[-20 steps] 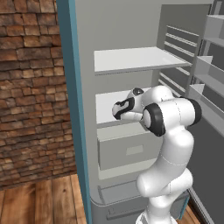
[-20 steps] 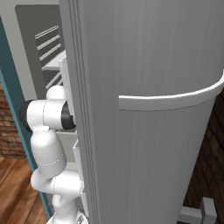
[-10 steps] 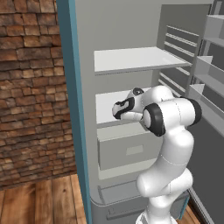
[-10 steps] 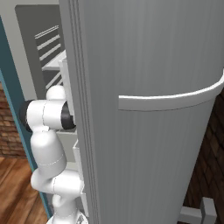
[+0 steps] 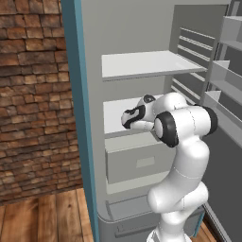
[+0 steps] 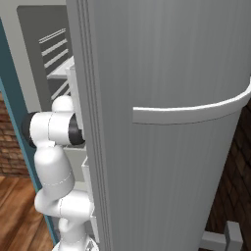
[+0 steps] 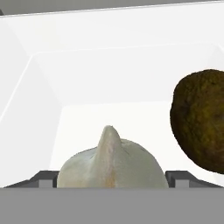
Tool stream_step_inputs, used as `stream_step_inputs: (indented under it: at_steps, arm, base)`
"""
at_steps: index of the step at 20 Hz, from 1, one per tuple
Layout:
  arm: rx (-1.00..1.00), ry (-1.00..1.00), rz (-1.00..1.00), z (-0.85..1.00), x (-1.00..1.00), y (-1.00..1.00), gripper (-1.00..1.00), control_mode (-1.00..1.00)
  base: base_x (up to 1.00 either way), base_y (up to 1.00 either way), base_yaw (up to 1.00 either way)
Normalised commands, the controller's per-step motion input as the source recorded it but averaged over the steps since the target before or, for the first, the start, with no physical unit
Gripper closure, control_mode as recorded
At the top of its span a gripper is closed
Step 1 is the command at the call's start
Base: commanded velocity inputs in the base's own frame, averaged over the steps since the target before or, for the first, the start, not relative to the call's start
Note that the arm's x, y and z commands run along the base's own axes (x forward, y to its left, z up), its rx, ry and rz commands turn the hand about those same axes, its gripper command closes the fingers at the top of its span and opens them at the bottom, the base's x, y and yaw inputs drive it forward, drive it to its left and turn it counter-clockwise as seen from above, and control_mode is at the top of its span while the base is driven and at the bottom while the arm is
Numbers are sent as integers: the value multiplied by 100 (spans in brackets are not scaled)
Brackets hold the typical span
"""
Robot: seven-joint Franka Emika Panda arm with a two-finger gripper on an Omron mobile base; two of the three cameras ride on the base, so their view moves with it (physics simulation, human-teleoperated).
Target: Retrieve the bottle and the shaker from the cabinet and place them next to the mixing bowl on the counter. Then add garlic from the fridge to the mixing bowl.
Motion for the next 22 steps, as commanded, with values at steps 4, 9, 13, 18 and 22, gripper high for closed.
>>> stream_step_inputs:
  at_steps: [4, 9, 13, 18, 22]
  arm:
    - [0, 0, 0, -1, 0, 0, 100, -100]
    - [0, 0, 0, 1, -8, -6, 100, -100]
    - [0, -2, 0, 18, -17, -5, 100, -100]
    - [0, 0, 0, 33, -20, -5, 100, -100]
    - [0, 0, 0, 34, -50, -6, 100, -100]
  base:
    - [0, 0, 0]
    - [0, 0, 0]
    - [0, 0, 0]
    - [0, 0, 0]
    - [0, 0, 0]
